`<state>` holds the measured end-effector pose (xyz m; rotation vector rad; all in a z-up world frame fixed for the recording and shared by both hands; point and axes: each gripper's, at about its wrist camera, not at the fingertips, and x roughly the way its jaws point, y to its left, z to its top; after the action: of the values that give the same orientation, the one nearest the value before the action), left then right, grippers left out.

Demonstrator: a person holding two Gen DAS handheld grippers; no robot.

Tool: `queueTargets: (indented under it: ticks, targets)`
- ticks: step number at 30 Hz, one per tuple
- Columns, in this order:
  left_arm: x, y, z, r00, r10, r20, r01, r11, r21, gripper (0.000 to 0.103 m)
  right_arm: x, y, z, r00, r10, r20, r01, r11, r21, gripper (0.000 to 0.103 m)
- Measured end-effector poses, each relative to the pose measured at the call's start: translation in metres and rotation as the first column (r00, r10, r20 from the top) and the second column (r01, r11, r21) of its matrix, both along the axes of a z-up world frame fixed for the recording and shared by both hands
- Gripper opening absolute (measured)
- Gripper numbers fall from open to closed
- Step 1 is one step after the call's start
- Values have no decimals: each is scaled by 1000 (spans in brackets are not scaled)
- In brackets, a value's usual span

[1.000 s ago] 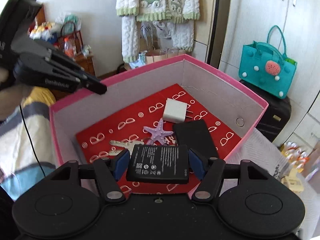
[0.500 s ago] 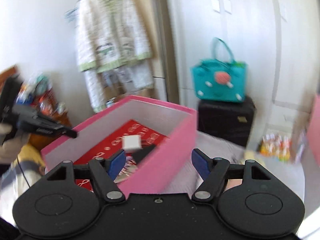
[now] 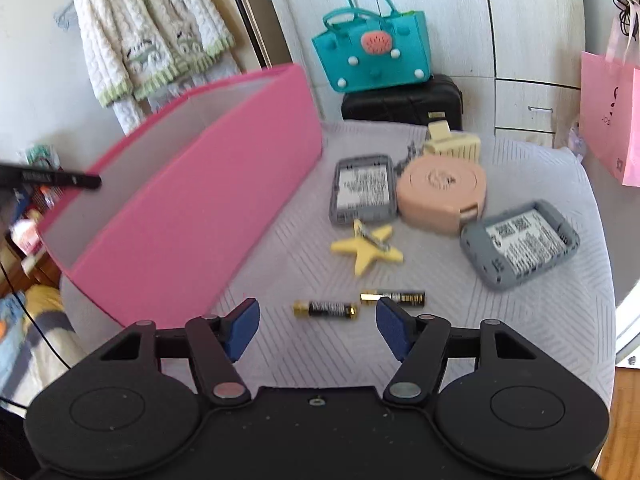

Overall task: Organize rigid objects
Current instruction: 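Move the right gripper to the gold AA batteries and grasp one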

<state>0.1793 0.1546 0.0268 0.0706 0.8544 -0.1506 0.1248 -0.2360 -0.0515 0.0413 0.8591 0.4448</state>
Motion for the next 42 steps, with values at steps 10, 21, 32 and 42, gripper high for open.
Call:
queueTargets:
  ticks: [10, 21, 32, 42]
  targets:
    - [1, -3, -2, 1000, -16, -16, 16, 1000, 20, 3, -6, 21, -17, 996, -24, 87, 32, 996, -85, 72]
    - [-2, -1, -2, 999, -12, -31, 12, 1000, 2, 4, -5, 35, -20, 986, -77, 145, 96, 986, -133, 62]
    - [-3, -2, -2, 1000, -12, -29, 12, 1000, 4, 4, -8, 29, -16, 991, -67, 119, 81, 990, -116, 48]
    - [-2, 1, 0, 999, -13, -29, 13, 1000, -10, 4, -10, 27, 19, 989, -33, 141, 39, 999, -38, 48]
